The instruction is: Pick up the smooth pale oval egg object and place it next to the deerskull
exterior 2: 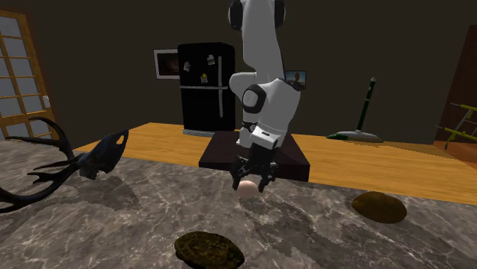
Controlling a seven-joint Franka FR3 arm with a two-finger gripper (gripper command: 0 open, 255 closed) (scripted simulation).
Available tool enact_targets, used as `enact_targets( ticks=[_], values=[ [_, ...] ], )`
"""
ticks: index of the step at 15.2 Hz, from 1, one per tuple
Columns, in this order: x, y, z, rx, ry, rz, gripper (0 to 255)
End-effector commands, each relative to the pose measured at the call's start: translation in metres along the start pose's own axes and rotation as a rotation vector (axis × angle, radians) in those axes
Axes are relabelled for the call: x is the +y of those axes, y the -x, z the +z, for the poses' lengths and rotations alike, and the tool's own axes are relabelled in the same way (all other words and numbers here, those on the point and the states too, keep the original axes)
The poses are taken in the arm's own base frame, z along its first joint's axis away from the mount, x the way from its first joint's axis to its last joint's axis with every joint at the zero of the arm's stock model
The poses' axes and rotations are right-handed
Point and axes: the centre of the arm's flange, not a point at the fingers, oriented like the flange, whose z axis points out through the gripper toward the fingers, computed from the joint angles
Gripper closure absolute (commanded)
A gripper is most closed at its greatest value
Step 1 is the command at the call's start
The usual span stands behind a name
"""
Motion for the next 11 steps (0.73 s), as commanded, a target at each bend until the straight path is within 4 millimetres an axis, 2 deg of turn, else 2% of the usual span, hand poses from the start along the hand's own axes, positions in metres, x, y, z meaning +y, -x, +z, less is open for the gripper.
enact_targets(
  ticks=[1,7,8,11],
  values=[
    [0.0007,0.0003,0.0036,0.001,0.000,0.000,0],
    [0.0007,0.0003,0.0035,0.001,0.000,0.000,0],
    [0.0007,0.0003,0.0035,0.001,0.000,0.000,255],
    [0.0007,0.0003,0.0035,0.001,0.000,0.000,255]
  ],
)
